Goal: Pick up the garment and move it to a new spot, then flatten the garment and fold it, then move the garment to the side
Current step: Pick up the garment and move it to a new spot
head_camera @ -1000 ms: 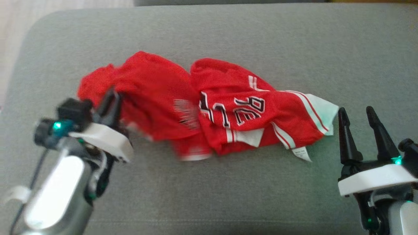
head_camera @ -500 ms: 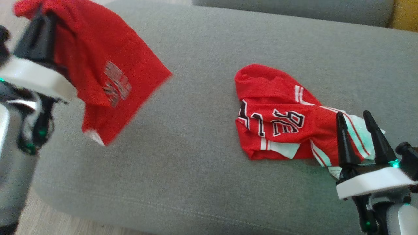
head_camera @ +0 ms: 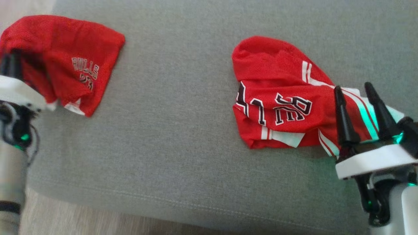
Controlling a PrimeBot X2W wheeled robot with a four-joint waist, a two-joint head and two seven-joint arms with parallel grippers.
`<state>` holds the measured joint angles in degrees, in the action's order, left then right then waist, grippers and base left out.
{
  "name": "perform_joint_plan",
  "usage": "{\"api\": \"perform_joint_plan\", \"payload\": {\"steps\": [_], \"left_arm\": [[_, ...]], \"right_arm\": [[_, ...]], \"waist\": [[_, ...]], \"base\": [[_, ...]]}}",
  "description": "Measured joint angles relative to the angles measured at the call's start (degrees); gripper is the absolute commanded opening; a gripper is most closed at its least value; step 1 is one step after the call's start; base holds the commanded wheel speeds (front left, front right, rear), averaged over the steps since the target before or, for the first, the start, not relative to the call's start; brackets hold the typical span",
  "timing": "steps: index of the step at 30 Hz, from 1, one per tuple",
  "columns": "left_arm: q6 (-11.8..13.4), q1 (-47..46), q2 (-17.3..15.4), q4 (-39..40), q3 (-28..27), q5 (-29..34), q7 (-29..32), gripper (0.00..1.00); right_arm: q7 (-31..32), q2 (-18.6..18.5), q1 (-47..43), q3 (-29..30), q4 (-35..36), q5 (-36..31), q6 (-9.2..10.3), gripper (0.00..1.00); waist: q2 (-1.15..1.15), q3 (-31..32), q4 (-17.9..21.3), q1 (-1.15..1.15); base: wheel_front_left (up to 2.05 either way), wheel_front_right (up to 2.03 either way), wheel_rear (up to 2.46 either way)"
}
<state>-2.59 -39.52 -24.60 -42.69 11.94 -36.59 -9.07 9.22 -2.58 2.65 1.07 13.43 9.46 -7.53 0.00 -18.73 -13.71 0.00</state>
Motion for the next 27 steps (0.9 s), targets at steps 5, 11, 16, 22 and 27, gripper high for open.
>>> {"api": "perform_joint_plan", "payload": {"steps": [5,11,16,22,27], "left_arm": [[-3.0,-2.2,4.9,-9.6,0.2,-1.7,-2.8,0.0],[-4.3,-3.1,8.0,-15.2,0.2,-3.4,-4.9,1.0],[-1.9,0.6,7.9,-9.0,-2.8,1.5,-5.2,1.0],[3.2,16.5,10.2,6.1,-7.3,10.6,-5.2,1.0],[4.7,24.7,13.2,17.3,-7.4,15.7,-5.2,1.0]], "right_arm": [[1.3,0.0,1.0,0.4,1.9,-0.9,0.0,1.0],[1.9,0.0,1.8,0.6,2.6,-1.1,0.0,1.0],[0.6,0.0,1.7,0.6,1.3,-0.9,0.0,1.0],[-0.7,0.0,1.0,1.4,-0.2,-0.3,0.0,1.0],[-0.7,0.0,-1.0,1.9,-0.4,0.1,0.0,1.0]], "waist": [[0.0,-3.1,1.1,0.0],[0.0,-3.9,1.3,0.01],[0.0,-1.5,1.7,0.0],[0.0,3.2,2.3,0.0],[0.0,5.6,2.8,0.0]], "base": [[0.0,0.0,0.0],[0.0,0.0,0.0],[0.0,0.0,0.0],[0.0,0.0,0.0],[0.0,0.0,0.0]]}}
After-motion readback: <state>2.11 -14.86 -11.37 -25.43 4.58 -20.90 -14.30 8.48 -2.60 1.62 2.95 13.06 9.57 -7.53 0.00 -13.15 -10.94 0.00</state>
